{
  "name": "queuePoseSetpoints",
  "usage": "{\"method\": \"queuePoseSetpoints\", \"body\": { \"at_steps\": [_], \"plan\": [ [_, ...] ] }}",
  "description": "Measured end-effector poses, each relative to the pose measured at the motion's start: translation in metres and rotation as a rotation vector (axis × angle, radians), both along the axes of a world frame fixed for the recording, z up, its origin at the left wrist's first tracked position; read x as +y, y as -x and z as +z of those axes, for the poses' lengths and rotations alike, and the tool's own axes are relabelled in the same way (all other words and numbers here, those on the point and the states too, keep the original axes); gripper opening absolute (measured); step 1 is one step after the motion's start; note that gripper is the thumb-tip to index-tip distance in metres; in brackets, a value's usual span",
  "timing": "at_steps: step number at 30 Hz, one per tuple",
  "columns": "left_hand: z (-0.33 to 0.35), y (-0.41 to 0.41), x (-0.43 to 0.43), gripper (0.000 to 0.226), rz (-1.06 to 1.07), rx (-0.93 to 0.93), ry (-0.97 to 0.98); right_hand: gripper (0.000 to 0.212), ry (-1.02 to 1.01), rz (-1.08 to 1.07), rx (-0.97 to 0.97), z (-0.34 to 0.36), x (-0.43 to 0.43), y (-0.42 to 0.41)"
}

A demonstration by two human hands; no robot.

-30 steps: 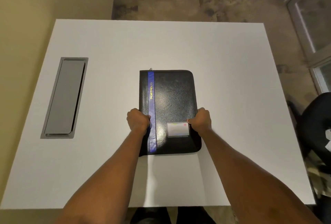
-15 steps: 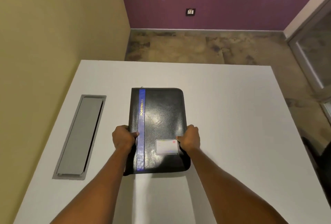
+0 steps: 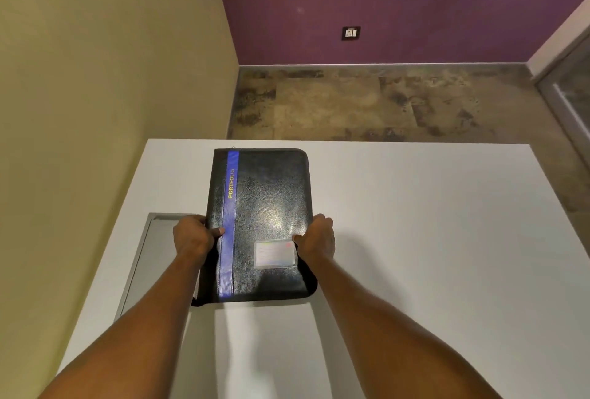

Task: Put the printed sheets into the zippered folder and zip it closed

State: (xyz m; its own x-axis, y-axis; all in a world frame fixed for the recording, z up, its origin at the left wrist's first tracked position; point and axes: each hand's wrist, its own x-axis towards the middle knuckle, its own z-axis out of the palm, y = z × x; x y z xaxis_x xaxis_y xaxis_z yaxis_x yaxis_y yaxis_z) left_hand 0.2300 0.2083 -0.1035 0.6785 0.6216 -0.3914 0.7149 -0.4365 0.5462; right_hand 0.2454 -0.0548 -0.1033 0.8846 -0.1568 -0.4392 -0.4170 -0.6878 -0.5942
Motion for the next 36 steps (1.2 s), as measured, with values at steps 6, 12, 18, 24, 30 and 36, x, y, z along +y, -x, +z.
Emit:
{"method": "queuePoseSetpoints", "body": {
  "at_steps": [6, 12, 18, 24, 30, 36],
  "plan": [
    [-0.019, -0.023, 0.022, 0.034, -0.013, 0.038, -0.002, 0.051, 0.027, -0.017, 0.044, -0.017, 0.023, -0.018],
    [-0.036, -0.017, 0.017, 0.031, -0.066, 0.045, -0.028, 0.051, 0.048, -0.057, 0.064, -0.026, 0.021, -0.011],
    [-0.024, -0.011, -0.002, 0.027, -0.152, 0.081, -0.05, 0.049, 0.063, 0.005, 0.095, -0.018, 0.014, -0.002],
    [-0.008, 0.019, -0.027, 0.044, -0.28, 0.15, -0.131, 0.038, 0.095, 0.134, -0.083, 0.01, 0.01, 0.028],
    [0.015, 0.073, -0.062, 0.064, -0.511, 0.154, -0.303, 0.058, 0.198, 0.369, -0.275, 0.023, 0.003, 0.08],
    [0.025, 0.147, -0.097, 0.07, -0.573, 0.128, -0.253, 0.069, 0.244, 0.459, -0.196, 0.027, -0.023, 0.149]
  ]
}}
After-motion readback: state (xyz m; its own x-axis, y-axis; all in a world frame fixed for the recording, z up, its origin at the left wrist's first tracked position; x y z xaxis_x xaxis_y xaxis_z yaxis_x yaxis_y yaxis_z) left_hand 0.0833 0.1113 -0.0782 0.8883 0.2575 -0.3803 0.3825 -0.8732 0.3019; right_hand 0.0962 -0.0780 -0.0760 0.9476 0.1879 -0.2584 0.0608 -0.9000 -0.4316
